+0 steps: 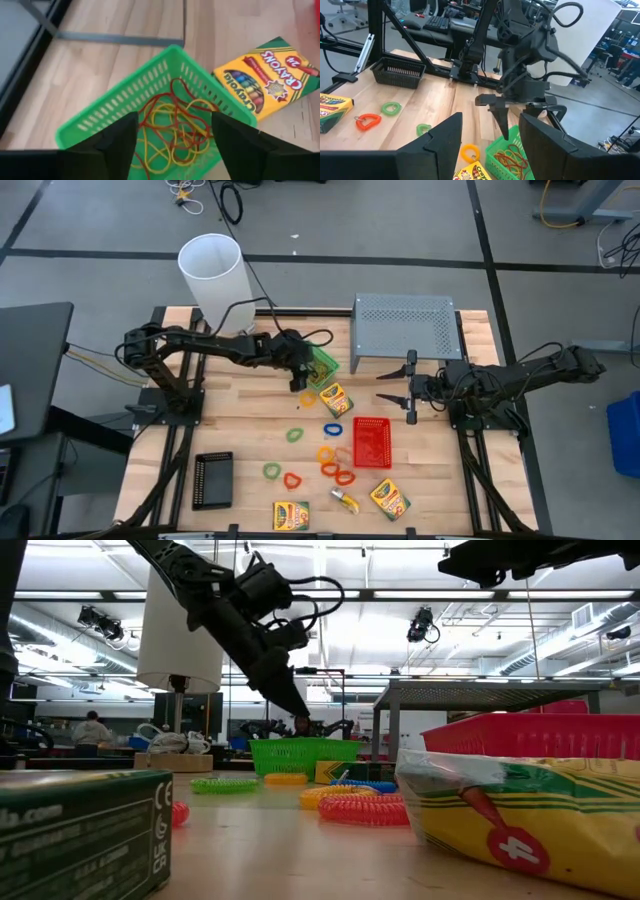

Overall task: Pick & Place Office Desk Supplies
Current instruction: Put the blue spring keychain into the red bin

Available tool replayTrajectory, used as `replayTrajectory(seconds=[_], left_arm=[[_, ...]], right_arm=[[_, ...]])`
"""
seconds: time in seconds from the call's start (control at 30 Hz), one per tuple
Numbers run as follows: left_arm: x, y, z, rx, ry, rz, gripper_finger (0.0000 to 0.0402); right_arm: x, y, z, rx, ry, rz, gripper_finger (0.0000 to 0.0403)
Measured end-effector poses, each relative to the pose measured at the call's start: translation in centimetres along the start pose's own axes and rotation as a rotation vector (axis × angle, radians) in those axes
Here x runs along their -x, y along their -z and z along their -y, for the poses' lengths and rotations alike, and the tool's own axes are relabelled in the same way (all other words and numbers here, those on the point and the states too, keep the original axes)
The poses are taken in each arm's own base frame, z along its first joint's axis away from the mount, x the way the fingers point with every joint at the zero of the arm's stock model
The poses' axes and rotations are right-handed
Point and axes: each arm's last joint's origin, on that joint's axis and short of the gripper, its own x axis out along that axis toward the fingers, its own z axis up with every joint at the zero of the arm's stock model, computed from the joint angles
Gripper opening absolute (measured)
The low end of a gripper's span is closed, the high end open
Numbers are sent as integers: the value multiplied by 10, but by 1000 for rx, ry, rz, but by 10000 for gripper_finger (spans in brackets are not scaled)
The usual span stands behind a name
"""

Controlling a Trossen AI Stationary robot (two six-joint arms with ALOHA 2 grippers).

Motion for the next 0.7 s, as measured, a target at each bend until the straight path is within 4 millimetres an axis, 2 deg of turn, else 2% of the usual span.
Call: replayTrajectory(seconds=[0.17,0.33,0.4,0.7], left_arm=[[5,-10,9,-84,104,96,271],[14,-25,30,-148,310,264,261],[16,-27,40,-165,372,278,258],[24,-30,64,-246,430,310,257]], right_arm=[[-5,3,-2,1,-4,-27,205],[-21,11,-8,-23,-14,-71,205],[-29,16,-11,-37,-21,-93,205],[-70,40,-30,-161,-95,-259,205]])
